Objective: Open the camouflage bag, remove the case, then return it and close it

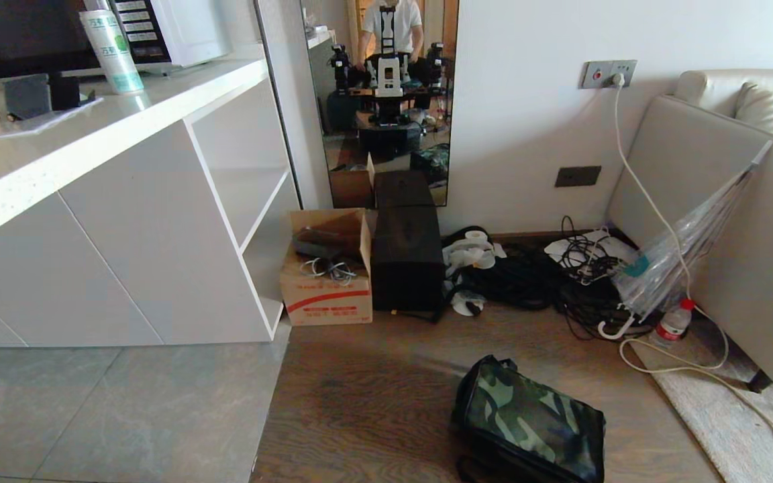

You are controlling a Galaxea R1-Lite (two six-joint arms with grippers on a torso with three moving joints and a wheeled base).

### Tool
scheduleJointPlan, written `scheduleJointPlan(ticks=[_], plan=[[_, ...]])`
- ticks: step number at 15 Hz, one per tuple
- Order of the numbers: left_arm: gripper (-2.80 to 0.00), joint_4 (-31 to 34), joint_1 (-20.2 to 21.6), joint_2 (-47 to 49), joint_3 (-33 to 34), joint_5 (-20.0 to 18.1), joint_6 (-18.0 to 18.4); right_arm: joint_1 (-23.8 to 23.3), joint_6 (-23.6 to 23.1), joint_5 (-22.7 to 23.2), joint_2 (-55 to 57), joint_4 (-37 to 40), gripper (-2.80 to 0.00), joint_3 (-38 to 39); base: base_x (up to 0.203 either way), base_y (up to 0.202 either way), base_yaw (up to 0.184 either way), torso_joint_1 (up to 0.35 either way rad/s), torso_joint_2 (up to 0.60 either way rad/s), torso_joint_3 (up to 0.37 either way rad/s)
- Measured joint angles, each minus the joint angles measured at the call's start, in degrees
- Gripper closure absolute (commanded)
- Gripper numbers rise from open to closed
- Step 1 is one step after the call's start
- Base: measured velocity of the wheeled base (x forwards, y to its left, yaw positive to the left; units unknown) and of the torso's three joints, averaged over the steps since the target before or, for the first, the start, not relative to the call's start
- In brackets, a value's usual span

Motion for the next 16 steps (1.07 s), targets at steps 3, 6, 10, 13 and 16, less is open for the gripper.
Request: scheduleJointPlan(ticks=[3, 6, 10, 13, 16], plan=[[0.00, -0.01, 0.00, 0.00, 0.00, -0.02, -0.01, 0.00, 0.13, 0.00, 0.02, 0.00, 0.00, 0.00, 0.000, 0.000, 0.000, 0.002, 0.00, 0.204], [0.00, -0.02, 0.00, 0.00, 0.00, -0.02, 0.00, 0.00, 0.16, 0.00, 0.02, -0.02, 0.00, 0.00, 0.000, 0.000, 0.000, 0.005, 0.00, 0.199], [0.00, 0.05, 0.00, 0.00, 0.00, 0.00, 0.16, 0.00, 0.16, 0.00, 0.02, -0.02, 0.00, 0.00, 0.000, 0.000, 0.000, 0.002, 0.00, 0.117], [0.00, 0.05, 0.00, 0.00, 0.00, -0.02, 0.20, 0.00, 0.07, 0.05, 0.05, -0.02, 0.00, 0.00, 0.000, 0.000, 0.000, 0.000, 0.00, 0.000], [0.00, 0.06, 0.00, 0.00, 0.00, -0.02, 0.20, 0.00, 0.18, 0.00, 0.05, -0.02, 0.00, 0.00, 0.000, 0.000, 0.000, 0.000, 0.00, 0.000]])
